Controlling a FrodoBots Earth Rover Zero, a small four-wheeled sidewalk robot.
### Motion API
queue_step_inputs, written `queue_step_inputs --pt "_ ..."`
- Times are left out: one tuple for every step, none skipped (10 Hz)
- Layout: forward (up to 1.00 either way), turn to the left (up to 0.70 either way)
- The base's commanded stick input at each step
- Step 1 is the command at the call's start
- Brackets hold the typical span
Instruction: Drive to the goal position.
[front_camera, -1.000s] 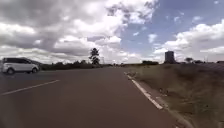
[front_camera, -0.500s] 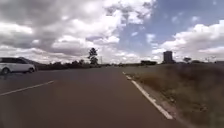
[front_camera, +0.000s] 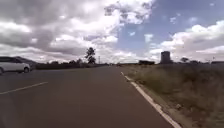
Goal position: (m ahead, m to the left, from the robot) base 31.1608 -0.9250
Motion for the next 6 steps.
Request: queue_step_inputs --pt "0.7 0.0" --pt "0.7 0.0" --pt "0.7 0.0" --pt "0.7 0.0" --pt "0.7 0.0" --pt "0.7 0.0"
